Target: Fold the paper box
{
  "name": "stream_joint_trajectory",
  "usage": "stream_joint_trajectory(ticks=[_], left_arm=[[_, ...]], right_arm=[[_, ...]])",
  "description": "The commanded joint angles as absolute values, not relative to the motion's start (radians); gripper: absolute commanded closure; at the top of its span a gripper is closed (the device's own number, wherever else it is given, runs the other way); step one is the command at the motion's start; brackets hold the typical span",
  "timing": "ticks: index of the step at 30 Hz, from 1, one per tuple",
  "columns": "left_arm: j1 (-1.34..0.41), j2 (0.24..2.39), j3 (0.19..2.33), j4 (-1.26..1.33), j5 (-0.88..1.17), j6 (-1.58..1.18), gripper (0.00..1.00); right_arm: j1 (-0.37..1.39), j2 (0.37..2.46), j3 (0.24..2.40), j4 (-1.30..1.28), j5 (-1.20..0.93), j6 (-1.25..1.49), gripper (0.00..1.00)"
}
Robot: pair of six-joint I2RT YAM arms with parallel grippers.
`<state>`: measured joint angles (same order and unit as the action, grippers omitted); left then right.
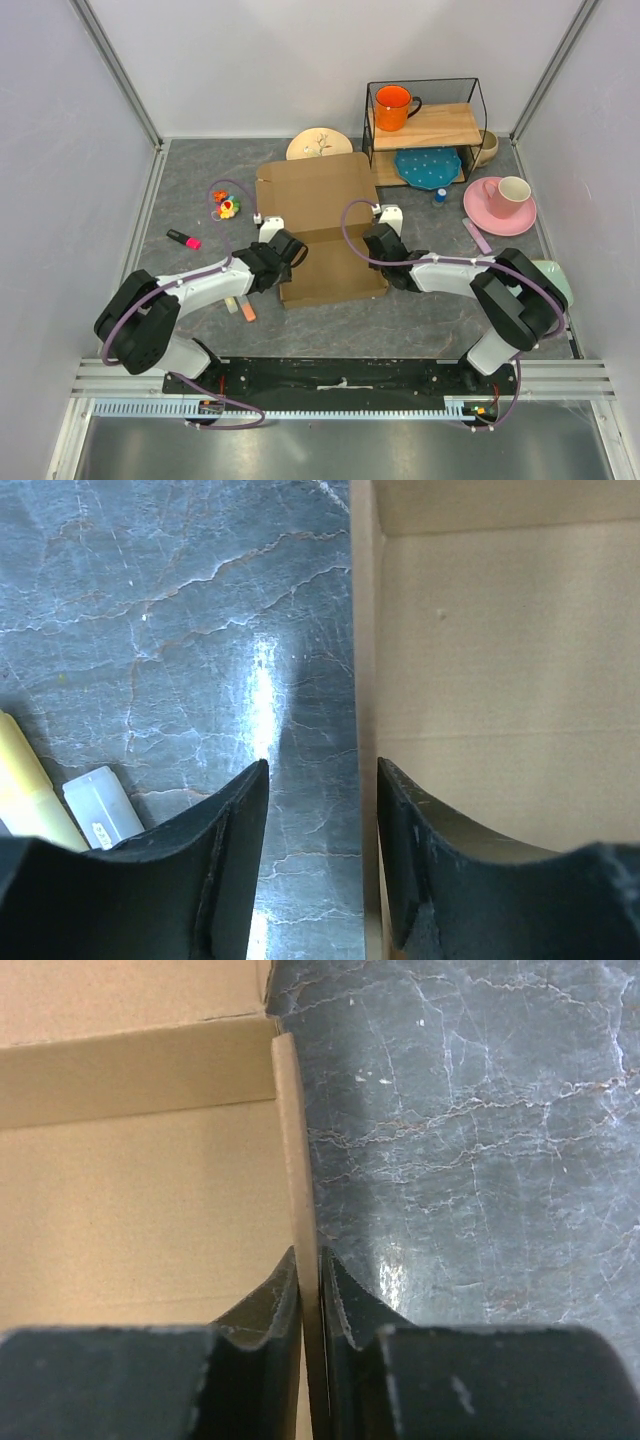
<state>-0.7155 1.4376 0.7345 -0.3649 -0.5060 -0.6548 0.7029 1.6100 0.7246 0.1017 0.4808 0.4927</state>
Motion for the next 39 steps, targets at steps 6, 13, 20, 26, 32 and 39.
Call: stream_joint_trajectory(ticks=[6, 13, 20, 26, 32, 39], left_arm=[[-0.677, 1.401, 0.755, -0.345, -0.511, -0.738, 0.43], [-0.620, 1.368, 0.779, -0.282, -0.448, -0.709, 0.36], [-0.562, 1.445, 0.802, -0.252, -0.417, -0.669, 0.35], [-0.537, 1.508, 0.827, -0.207, -0.397, -0.655, 0.42], [-0.537, 1.562, 0.831, -0.199, -0.405, -0.649, 0.70], [-0.543, 1.583, 0.804, -0.160, -0.437, -0.629, 0.98]], right_arm=[[0.738, 1.605, 0.677, 0.170, 0.534, 0.459, 1.00], [0.756, 1.600, 0.635, 0.196, 0.541, 0.436, 1.00], [0.767, 1.601, 0.630, 0.202, 0.543, 0.428, 1.00], [0.775, 1.601, 0.627, 0.207, 0.543, 0.426, 1.00], [0.776, 1.600, 0.624, 0.210, 0.541, 0.429, 1.00], [0.775, 1.592, 0.623, 0.213, 0.543, 0.433, 1.00]])
